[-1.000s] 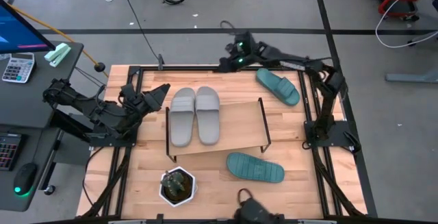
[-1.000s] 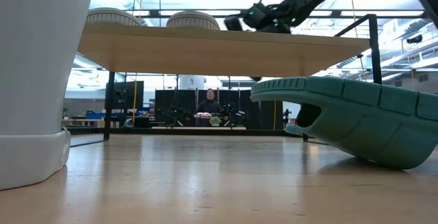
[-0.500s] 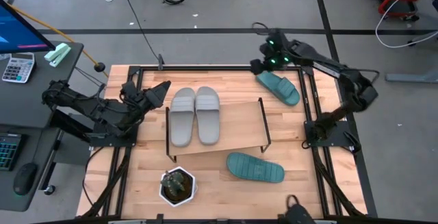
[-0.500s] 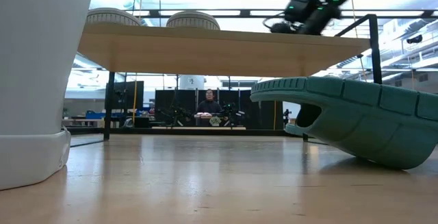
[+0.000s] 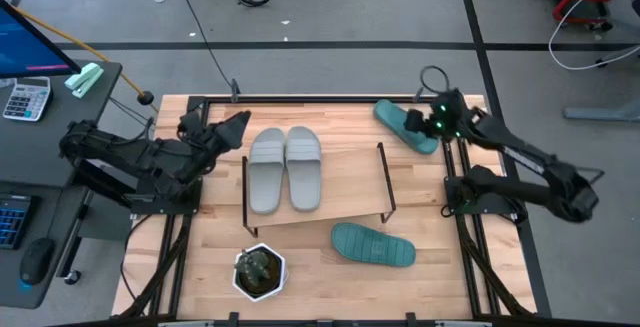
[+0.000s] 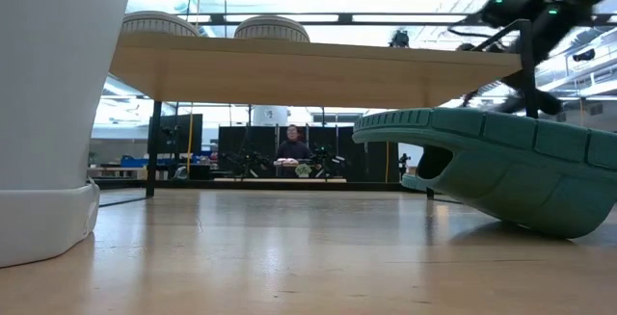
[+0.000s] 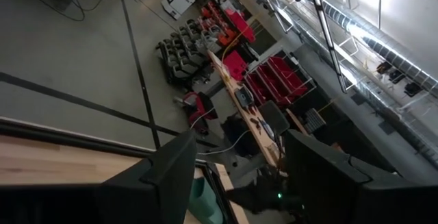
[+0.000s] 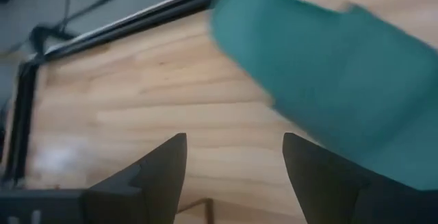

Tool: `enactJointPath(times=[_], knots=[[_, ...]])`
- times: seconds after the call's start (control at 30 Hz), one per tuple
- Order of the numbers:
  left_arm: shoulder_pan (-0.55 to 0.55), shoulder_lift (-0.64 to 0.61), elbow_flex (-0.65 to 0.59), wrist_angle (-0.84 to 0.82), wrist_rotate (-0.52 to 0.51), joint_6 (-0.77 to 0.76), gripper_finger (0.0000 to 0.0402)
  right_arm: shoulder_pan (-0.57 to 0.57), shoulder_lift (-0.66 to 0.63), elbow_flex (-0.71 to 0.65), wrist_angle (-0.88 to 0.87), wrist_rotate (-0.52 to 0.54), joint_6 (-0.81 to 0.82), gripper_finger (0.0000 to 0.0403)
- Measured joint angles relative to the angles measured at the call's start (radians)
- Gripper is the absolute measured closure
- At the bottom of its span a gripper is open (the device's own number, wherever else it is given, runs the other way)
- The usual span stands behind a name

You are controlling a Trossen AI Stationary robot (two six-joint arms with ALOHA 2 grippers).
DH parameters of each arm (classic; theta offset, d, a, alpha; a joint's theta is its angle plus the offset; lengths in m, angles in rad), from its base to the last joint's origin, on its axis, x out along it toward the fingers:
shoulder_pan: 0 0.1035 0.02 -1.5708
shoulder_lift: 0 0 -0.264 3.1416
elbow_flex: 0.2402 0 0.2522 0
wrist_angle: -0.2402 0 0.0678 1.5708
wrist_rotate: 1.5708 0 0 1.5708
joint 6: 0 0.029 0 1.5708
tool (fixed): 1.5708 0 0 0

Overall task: Pick and place slides into the shelf
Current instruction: Put the top green slide on the shelf

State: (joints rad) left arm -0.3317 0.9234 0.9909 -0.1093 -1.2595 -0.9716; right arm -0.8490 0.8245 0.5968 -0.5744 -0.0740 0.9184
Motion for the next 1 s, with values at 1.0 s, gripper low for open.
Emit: enactJointPath(times=[1.0], knots=[[0.094, 0.0, 0.0, 0.001, 0.122, 0.043, 0.0184, 0.001, 0.126, -0.109, -0.011, 0.292, 0.37, 0.0174]])
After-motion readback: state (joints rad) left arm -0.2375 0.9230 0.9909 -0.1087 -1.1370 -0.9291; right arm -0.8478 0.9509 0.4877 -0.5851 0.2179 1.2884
